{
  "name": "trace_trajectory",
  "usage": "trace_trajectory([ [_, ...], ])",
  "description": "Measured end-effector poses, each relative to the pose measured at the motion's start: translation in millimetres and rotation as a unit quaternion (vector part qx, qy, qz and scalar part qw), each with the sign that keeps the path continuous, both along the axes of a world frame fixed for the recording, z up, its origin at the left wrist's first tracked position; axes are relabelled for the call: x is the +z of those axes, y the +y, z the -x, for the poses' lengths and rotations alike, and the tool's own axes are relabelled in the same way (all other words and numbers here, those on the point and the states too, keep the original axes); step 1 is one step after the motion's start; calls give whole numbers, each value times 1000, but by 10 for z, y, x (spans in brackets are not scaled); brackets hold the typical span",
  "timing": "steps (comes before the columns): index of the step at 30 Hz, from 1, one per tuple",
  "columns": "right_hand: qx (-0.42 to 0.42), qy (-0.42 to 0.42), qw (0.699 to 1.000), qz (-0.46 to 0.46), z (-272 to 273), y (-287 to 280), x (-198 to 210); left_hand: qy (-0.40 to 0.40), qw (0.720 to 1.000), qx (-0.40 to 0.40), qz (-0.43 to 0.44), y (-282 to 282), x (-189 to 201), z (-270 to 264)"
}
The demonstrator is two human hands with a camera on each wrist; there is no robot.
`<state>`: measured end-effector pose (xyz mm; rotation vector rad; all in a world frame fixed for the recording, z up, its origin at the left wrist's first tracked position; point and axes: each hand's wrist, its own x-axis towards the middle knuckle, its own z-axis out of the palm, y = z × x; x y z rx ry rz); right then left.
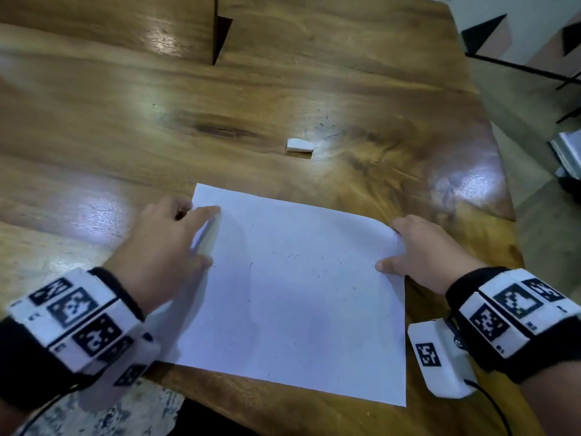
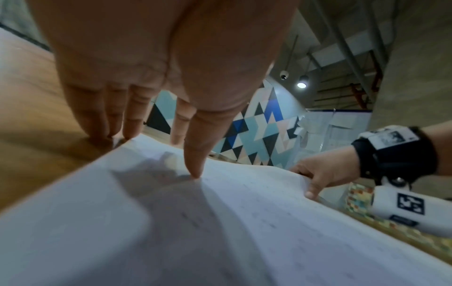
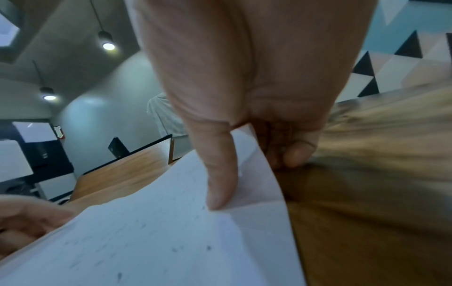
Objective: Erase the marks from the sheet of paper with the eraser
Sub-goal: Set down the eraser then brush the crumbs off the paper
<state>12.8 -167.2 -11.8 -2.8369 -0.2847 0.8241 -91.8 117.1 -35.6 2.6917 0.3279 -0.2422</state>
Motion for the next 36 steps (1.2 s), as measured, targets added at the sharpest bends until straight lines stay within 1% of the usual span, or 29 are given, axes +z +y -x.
trace_trajectory([
  [3,-39,-11,996,-77,-17,-52,-5,-28,1000,13,4,-19,-58,112],
  [6,-43,-6,990,-131,-50,-110,-27,-42,998,32,16,-13,-77,153],
  [8,-41,7,987,-157,-60,-149,-41,-36,998,46,34,17,-58,179],
  [13,-53,64,973,-215,-76,-239,-18,-30,990,104,93,219,-6,313],
  [15,-58,84,968,-230,-81,-257,-6,-32,986,115,114,293,-21,406],
  [18,-61,113,961,-244,-77,-258,17,-31,969,142,200,377,-54,616],
  [21,-59,142,952,-265,-56,-225,53,0,933,173,317,400,-52,841],
  [25,-49,183,935,-301,-22,-99,112,24,869,199,452,341,-69,1097],
  [28,-40,205,929,-304,35,43,156,59,833,220,505,349,-100,1307],
  [30,-33,216,928,-301,97,164,186,74,801,246,541,384,-121,1461],
  [33,0,217,936,-276,210,381,189,77,755,279,588,533,-156,1691],
  [34,13,213,941,-263,257,463,175,71,743,287,601,601,-166,1771],
  [36,27,205,945,-251,364,649,146,63,729,305,610,767,-201,1933],
])
